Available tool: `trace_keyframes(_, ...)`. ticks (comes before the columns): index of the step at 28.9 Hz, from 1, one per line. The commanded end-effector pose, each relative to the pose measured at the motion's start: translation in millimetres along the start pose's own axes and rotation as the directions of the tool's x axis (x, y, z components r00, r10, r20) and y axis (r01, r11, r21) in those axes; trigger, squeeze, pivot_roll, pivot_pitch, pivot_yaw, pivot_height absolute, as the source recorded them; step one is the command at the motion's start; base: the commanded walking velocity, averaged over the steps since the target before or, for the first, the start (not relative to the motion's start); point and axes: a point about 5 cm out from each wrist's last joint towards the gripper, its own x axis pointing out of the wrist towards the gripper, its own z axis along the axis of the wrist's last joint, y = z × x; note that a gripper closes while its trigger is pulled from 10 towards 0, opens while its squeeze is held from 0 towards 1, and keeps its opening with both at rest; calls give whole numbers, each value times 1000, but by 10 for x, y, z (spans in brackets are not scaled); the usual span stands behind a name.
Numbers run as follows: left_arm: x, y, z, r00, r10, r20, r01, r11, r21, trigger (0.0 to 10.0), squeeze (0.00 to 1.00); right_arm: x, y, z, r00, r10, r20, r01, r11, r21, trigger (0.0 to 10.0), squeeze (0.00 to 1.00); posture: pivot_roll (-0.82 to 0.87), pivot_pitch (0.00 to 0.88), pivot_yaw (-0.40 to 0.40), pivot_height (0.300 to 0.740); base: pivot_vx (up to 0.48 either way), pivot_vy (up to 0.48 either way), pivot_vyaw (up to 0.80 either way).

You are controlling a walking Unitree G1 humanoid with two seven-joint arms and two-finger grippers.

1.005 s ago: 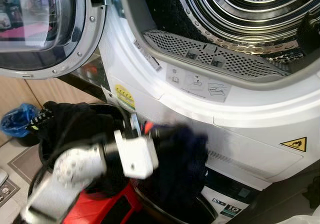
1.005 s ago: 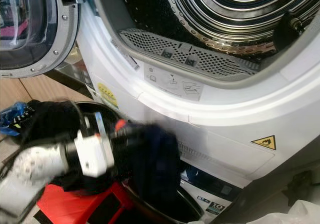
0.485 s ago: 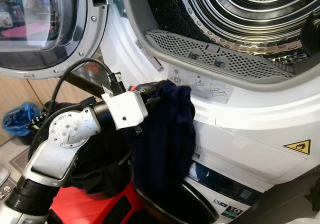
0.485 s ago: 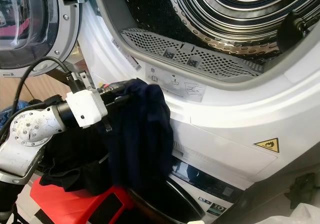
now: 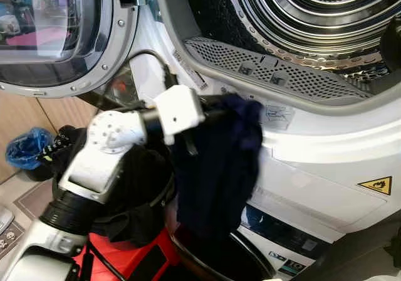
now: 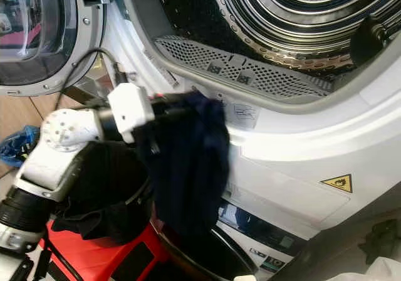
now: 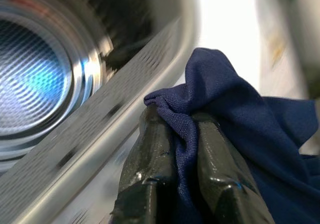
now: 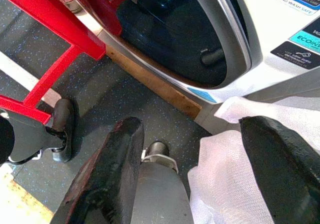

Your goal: Clothes washing

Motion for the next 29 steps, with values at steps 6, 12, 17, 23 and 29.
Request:
trace_keyframes(6, 139, 153, 308, 993, -18, 115, 4, 992, 123, 10000, 0, -26, -17, -83, 1000, -13, -23, 13, 1000, 21, 10000, 0, 114, 92, -43, 740, 0, 0, 0)
trace_keyframes(12, 72, 459, 338, 997, 2, 76, -19, 974, 225, 10000, 0, -34, -24, -107, 999, -19, -29, 20, 999, 26, 10000, 0, 122, 95, -42, 740, 0, 0, 0)
trace_keyframes(17, 124, 450, 347, 992, -96, 77, 77, 972, 221, 10000, 0, -32, -18, -103, 999, -19, -27, 20, 999, 28, 10000, 0, 122, 94, -40, 740, 0, 0, 0)
trace_keyframes(23, 209, 582, 266, 976, -217, 16, 207, 949, 237, 10000, 0, -26, -4, -86, 1000, -17, -23, 18, 999, 31, 10000, 0, 124, 92, -40, 740, 0, 0, 0)
trace_keyframes(29, 220, 895, 166, 987, -140, -81, 158, 939, 306, 10000, 0, -26, -7, -84, 1000, -22, -22, 23, 999, 36, 10000, 0, 122, 90, -34, 740, 0, 0, 0)
